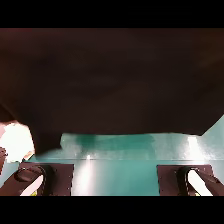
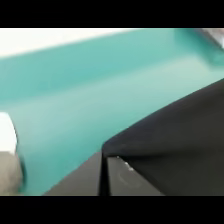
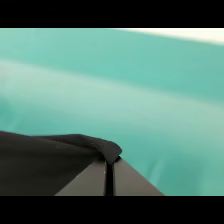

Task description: Fold the shirts.

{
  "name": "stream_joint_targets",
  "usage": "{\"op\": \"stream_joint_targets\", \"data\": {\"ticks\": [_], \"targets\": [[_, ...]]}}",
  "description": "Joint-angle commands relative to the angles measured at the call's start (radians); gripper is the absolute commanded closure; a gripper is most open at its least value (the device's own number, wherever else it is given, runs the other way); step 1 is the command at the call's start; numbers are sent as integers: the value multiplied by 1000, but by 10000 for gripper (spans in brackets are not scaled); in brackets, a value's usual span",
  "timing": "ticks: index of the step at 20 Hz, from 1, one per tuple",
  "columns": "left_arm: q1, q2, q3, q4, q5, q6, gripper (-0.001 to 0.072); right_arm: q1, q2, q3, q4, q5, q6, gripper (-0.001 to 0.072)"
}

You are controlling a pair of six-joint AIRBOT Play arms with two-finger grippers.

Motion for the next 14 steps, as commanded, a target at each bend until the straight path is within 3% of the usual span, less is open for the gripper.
{"op": "stream_joint_targets", "data": {"ticks": [1,3,7,10,13,14], "targets": [[0,-38,-283,-16,-101,13,684,66,-121,-115,-3,107,80,698],[0,-82,-558,-20,-34,32,684,139,-227,-252,-47,124,83,698],[0,-281,-874,-6,323,116,684,200,-478,-387,-179,1,69,698],[40,-505,-789,20,514,115,684,181,-640,-301,-174,-60,55,697],[115,-642,-626,17,582,58,683,172,-726,-160,-174,-81,56,694],[134,-662,-584,11,588,48,683,170,-742,-120,-174,-81,56,607]]}}
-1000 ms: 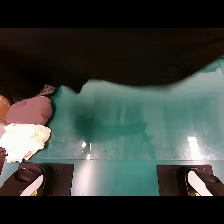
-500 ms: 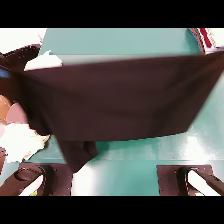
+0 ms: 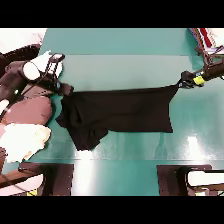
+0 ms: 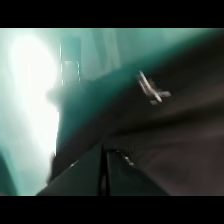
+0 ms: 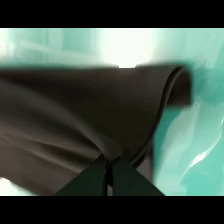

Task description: Fold the shirts.

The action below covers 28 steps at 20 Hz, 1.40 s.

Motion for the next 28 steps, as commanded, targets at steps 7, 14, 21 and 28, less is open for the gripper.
{"op": "stream_joint_targets", "data": {"ticks": [7,14,21,28], "targets": [[145,-40,193,-6,-177,-83,97,-17,-7,119,-12,38,-2,242],[73,353,-385,-46,-110,-162,98,-16,254,-242,-12,-70,-21,242],[-32,396,-675,-106,256,-285,98,-16,336,-360,-12,-97,-21,243],[-32,396,-675,-100,330,-304,354,-16,336,-365,-12,-80,-21,262]]}}
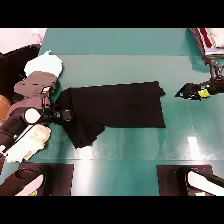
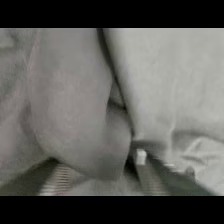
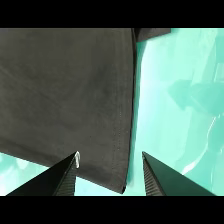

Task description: Fold the shirts.

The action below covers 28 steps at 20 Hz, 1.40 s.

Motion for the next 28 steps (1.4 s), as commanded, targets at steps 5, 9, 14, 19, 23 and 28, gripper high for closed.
{"op": "stream_joint_targets", "data": {"ticks": [5,9,14,19,23,28], "targets": [[-2,2,-4,52,37,-7,684,0,3,-4,-1,9,0,262],[67,3,163,160,-158,35,684,-77,3,-6,-18,106,0,262],[139,2,264,151,-168,98,684,-215,25,-174,-11,92,-26,248],[139,2,263,64,-169,101,683,-195,14,-377,79,0,-90,180],[139,2,263,53,-190,101,683,-105,-92,-404,81,-77,-93,180],[139,2,263,53,-214,101,683,21,-201,-349,130,-64,-92,218]]}}
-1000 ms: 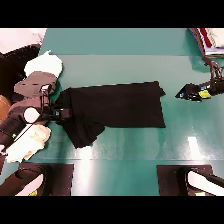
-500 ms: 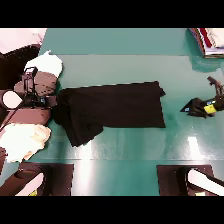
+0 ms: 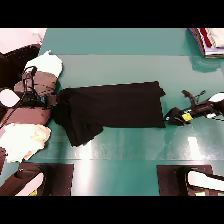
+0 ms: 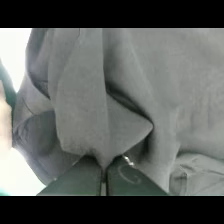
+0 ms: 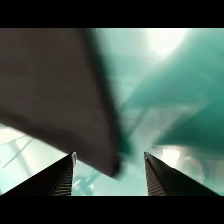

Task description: Fold the shirts.

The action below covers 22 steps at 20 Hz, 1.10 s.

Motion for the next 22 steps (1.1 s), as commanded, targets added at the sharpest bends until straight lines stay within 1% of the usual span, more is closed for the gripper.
{"op": "stream_joint_targets", "data": {"ticks": [1,2,3,4,5,7,8,9,10,12,14,17,19,22], "targets": [[0,0,1,-4,-28,1,683,87,-69,20,7,2,-4,276],[0,0,2,-4,-42,1,683,108,-72,19,7,16,-4,324],[0,0,2,-5,-58,1,683,126,-71,19,5,24,-5,485],[0,1,4,-15,-72,1,683,140,-61,19,6,20,-7,618],[0,10,13,-29,-84,3,684,148,-38,19,8,10,-23,695],[0,44,80,-45,-108,18,684,138,35,58,7,3,-26,696],[0,63,149,-45,-123,26,684,122,85,106,8,9,-26,696],[0,79,232,-45,-145,44,684,101,138,166,8,13,-23,696],[0,94,331,-43,-175,45,684,78,197,243,8,14,-22,696],[0,104,577,-43,-224,70,683,27,301,415,8,6,-11,696],[0,104,817,-43,-234,69,683,-23,380,602,8,2,-10,696],[0,104,1114,-43,-234,68,683,-105,463,849,7,2,10,696],[0,104,1260,-45,-232,58,684,-164,493,977,6,7,31,696],[0,109,1390,-45,-211,10,685,-263,510,1114,5,45,65,696]]}}
